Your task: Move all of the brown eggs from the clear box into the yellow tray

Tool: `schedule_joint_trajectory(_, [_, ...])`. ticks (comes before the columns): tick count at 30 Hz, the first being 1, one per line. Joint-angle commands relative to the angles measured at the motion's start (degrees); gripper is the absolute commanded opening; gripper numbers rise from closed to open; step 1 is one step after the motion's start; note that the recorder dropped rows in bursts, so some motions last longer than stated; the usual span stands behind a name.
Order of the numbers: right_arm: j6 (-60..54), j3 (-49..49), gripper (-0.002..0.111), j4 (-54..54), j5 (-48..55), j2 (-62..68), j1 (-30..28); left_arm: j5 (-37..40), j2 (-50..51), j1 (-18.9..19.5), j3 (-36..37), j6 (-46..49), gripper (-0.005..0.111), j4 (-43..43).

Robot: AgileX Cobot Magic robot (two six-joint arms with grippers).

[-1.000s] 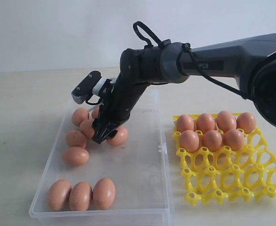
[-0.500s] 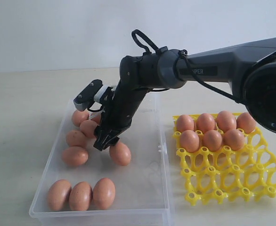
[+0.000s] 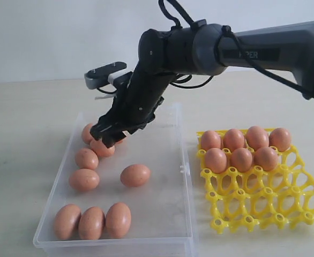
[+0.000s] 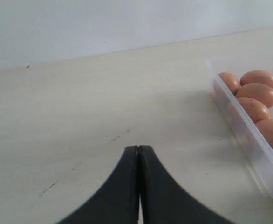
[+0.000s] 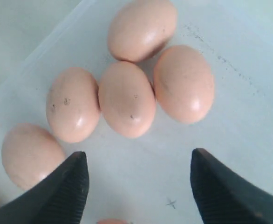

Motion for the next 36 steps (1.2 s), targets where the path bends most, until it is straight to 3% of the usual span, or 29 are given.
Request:
schedule_joint_trajectory(1, [11.42,-0.09,0.061,0.10,0.41,-0.83,-0.08,-0.79,0.04,-0.18,-0.23,-0.25,0.000,-0.08])
schedule_joint_trajectory(6, [11.95,-0.09,0.061,0.29,-2.42,-0.72,0.06,-0.79,0.04,-0.18,-0.23,-0.25,0.000,-0.08])
schedule_joint_trajectory(14, [11.57,-0.09,0.061,0.53,3.53,-0.72,0.70,-0.79,0.04,-0.18,-0.23,-0.25,0.000,-0.08])
schedule_joint_trajectory(21, [7.14,-0.09,0.060,1.96,7.97,-0.72,4.66,-0.79,0.04,-0.18,-0.23,-0.25,0.000,-0.08])
schedule_joint_trajectory(27, [-1.07,-0.09,0.060,-1.04,14.12,-0.72,6.34,-0.79,0.04,-0.18,-0.23,-0.25,0.000,-0.08])
schedule_joint_trajectory(32, [-14.32,-0.09,0.060,-2.65,15.01,-0.72,7.02,-0.79,0.04,-0.18,-0.23,-0.25,0.000,-0.08])
schedule_joint_trajectory(36, [-14.20,-0.09,0.060,-3.63,12.79,-0.72,7.38,-0.79,0.04,-0.18,-0.23,-0.25,0.000,-0.08])
